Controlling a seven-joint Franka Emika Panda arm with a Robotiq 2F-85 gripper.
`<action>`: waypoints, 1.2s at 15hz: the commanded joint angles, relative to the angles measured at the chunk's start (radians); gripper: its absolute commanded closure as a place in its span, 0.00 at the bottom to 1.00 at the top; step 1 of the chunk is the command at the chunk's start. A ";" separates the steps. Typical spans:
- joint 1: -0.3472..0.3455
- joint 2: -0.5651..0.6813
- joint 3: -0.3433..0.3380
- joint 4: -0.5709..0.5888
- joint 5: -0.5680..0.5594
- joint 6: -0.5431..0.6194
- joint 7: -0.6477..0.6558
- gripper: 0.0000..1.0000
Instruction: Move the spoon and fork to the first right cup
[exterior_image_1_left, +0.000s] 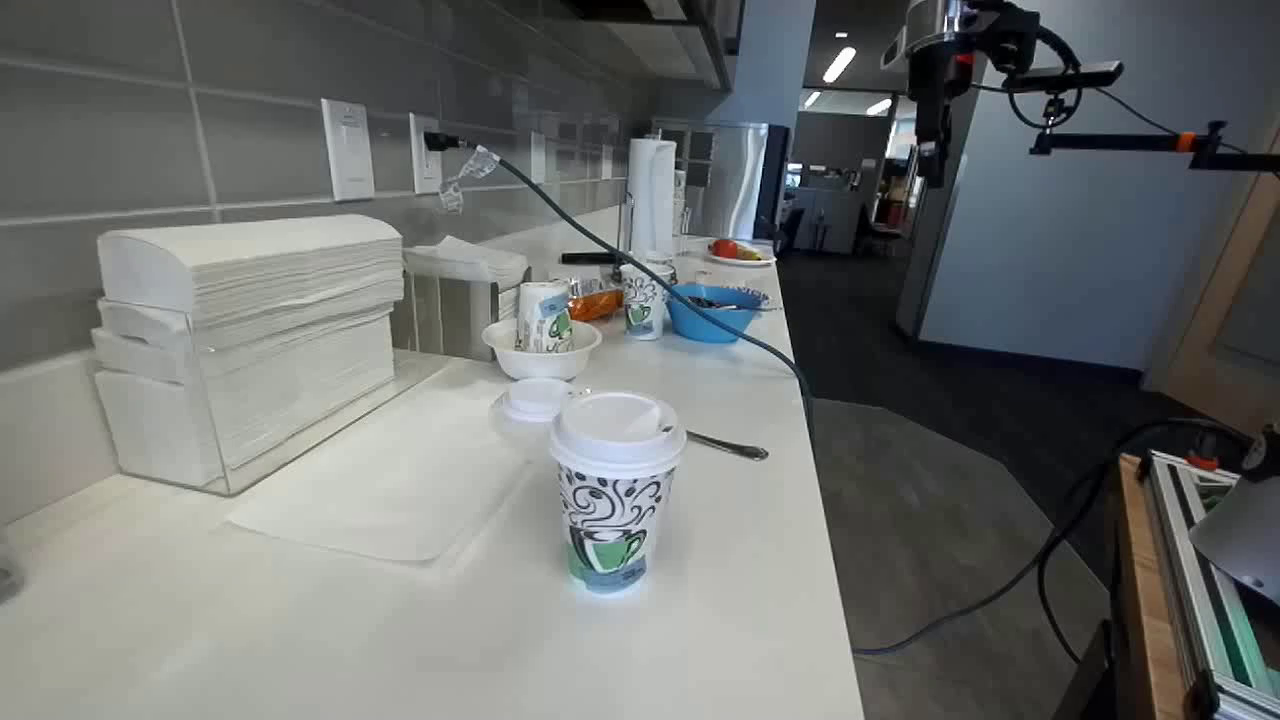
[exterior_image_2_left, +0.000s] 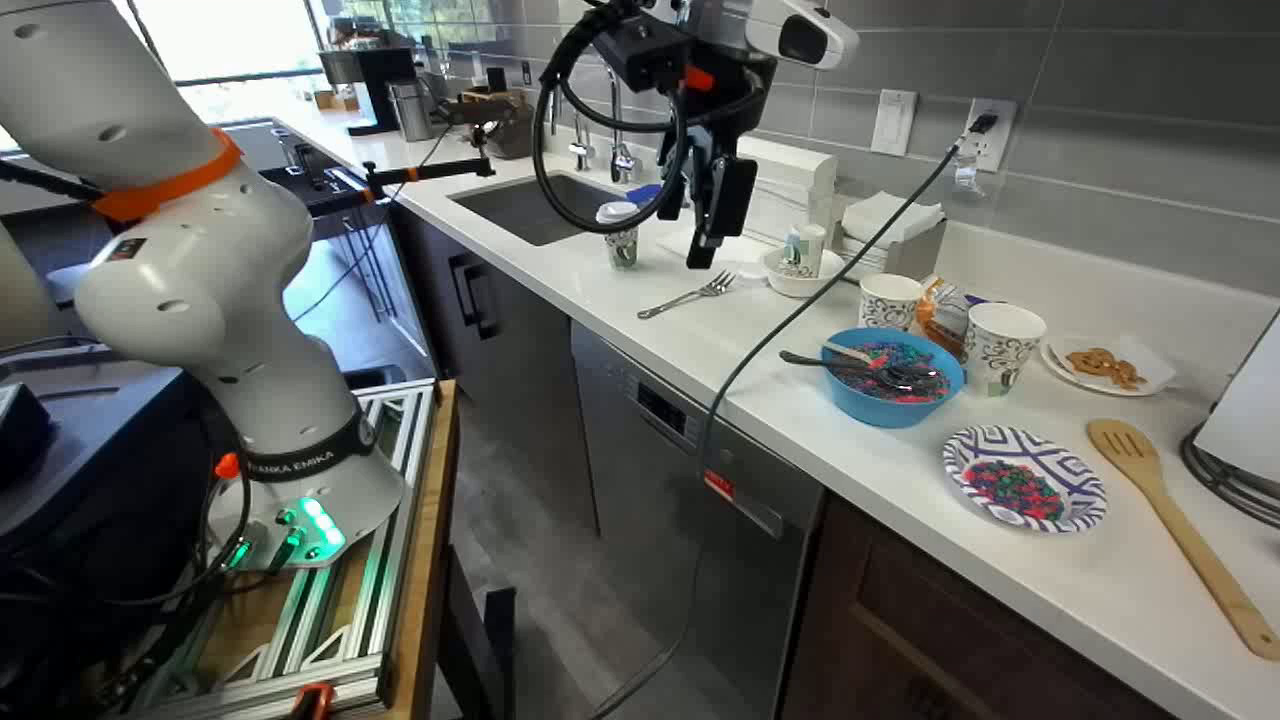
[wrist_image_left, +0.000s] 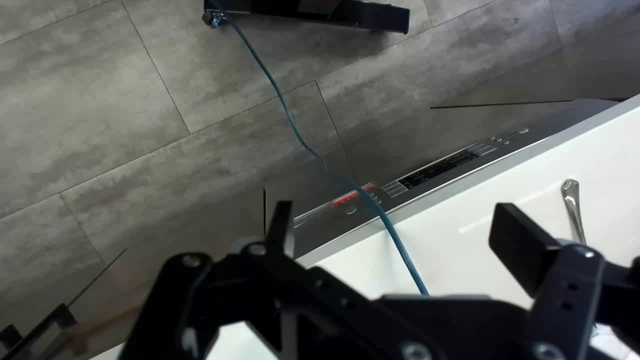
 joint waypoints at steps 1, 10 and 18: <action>-0.022 0.002 0.020 0.002 0.004 -0.002 -0.004 0.00; -0.019 0.057 0.034 0.042 0.034 0.035 0.043 0.00; -0.016 0.317 0.097 0.234 0.165 0.276 0.227 0.00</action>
